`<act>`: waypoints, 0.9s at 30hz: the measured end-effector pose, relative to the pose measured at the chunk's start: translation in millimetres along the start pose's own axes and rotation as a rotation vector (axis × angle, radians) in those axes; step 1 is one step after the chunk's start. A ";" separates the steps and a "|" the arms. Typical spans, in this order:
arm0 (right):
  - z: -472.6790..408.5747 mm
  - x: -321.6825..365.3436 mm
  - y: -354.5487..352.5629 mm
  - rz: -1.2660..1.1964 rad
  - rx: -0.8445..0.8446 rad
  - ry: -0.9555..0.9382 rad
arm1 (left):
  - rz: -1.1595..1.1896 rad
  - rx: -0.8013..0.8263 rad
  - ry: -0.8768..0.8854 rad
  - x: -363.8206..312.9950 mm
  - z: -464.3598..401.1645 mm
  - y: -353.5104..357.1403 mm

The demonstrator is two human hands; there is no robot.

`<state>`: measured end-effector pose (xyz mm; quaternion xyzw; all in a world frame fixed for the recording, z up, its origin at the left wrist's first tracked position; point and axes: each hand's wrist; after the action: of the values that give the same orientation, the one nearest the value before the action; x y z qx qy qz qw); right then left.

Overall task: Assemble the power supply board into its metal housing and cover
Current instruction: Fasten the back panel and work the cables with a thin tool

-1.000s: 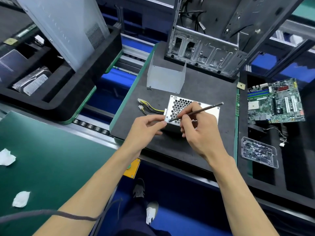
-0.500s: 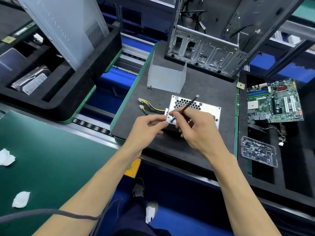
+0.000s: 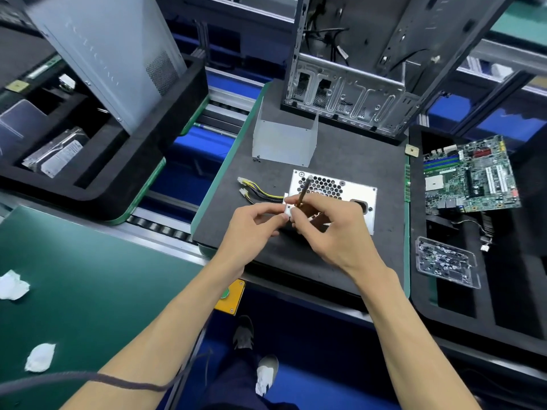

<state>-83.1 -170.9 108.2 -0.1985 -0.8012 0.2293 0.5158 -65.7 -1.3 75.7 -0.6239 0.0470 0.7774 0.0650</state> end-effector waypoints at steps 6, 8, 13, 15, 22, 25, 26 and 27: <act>-1.3 -8.1 -0.7 -0.098 0.009 0.028 | -0.017 -0.003 -0.003 -3.2 -1.0 -0.2; -4.7 -7.5 2.2 -0.100 -0.004 0.026 | -0.024 -0.005 -0.006 -3.1 -0.5 -0.2; -10.4 -13.9 9.2 0.005 -0.052 -0.003 | -0.033 -0.011 -0.008 -4.9 0.0 -0.1; -11.6 -16.5 9.6 0.041 -0.073 -0.043 | -0.036 -0.004 -0.010 -6.1 -0.7 -0.9; -13.9 -17.3 11.3 0.065 -0.117 -0.015 | -0.043 0.052 -0.014 -7.0 -13.5 -5.9; -16.9 -15.5 8.5 0.088 -0.074 -0.029 | -0.054 0.096 -0.007 -5.0 -19.7 -9.8; -16.5 -15.5 7.5 0.086 -0.051 -0.034 | -0.059 0.112 -0.001 -4.5 -21.3 -10.9; -16.1 -14.9 6.8 0.088 -0.039 -0.030 | -0.063 0.128 0.007 -4.2 -23.2 -11.8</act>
<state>-62.0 -171.0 99.1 -0.2403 -0.8036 0.2391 0.4892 -40.6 6.6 74.8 -0.6224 0.0770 0.7682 0.1290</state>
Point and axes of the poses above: each hand's wrist, its own z-axis away from the middle knuckle, its own y-axis out of the palm, x = y × z
